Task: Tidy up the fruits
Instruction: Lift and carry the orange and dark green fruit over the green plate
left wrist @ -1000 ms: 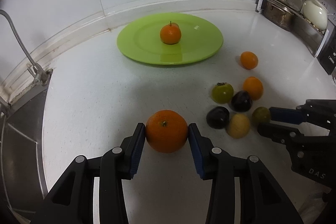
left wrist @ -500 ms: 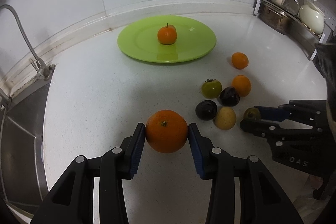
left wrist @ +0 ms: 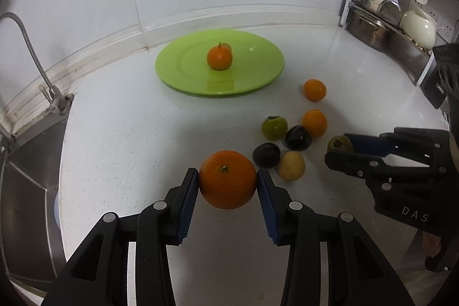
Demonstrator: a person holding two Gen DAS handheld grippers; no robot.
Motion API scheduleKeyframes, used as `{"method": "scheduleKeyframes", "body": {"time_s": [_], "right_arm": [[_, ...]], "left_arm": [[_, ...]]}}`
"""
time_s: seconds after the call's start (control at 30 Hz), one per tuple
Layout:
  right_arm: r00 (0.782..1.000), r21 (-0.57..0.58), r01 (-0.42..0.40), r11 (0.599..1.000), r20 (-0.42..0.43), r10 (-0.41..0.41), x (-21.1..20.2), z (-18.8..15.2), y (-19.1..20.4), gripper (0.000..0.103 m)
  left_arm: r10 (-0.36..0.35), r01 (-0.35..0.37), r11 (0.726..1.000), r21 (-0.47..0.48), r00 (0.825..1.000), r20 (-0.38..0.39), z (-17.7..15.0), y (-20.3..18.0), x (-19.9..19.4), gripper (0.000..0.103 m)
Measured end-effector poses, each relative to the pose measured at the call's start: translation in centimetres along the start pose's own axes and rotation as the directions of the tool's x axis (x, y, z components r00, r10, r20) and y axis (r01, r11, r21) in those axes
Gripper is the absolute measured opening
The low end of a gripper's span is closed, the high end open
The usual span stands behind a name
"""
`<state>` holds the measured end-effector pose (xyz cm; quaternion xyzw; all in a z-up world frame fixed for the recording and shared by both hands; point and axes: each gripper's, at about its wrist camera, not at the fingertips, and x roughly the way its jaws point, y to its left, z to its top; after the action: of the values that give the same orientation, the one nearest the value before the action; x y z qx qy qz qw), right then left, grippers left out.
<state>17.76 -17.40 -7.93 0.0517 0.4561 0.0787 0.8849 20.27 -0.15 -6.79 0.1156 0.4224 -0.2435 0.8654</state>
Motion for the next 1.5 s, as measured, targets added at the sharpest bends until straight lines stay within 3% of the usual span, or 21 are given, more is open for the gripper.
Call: {"method": "scheduleKeyframes", "body": {"time_s": [0.37, 0.77, 1.1, 1.5], "right_arm": [[0.993, -0.036, 0.006, 0.999, 0.12, -0.001, -3.2, 2.8, 0.2, 0.029], [0.978, -0.063, -0.002, 0.998, 0.209, 0.015, -4.0, 7.7, -0.7, 0.029], [0.973, -0.075, -0.013, 0.997, 0.23, 0.03, -3.2, 12.6, -1.6, 0.029], [0.983, -0.075, 0.015, 0.997, 0.181, -0.002, 1.0, 17.7, -3.4, 0.029]], "left_arm": [[0.016, -0.017, 1.0, 0.009, 0.994, 0.107, 2.4, -0.2, -2.7, 0.041], [0.045, -0.052, 0.998, 0.03, 0.982, 0.186, 6.8, 0.5, -2.9, 0.041], [0.037, -0.048, 0.998, 0.047, 0.976, 0.216, 11.5, 1.3, -1.7, 0.041], [0.027, -0.036, 0.998, 0.05, 0.985, 0.17, 16.0, 3.2, 3.0, 0.041]]}}
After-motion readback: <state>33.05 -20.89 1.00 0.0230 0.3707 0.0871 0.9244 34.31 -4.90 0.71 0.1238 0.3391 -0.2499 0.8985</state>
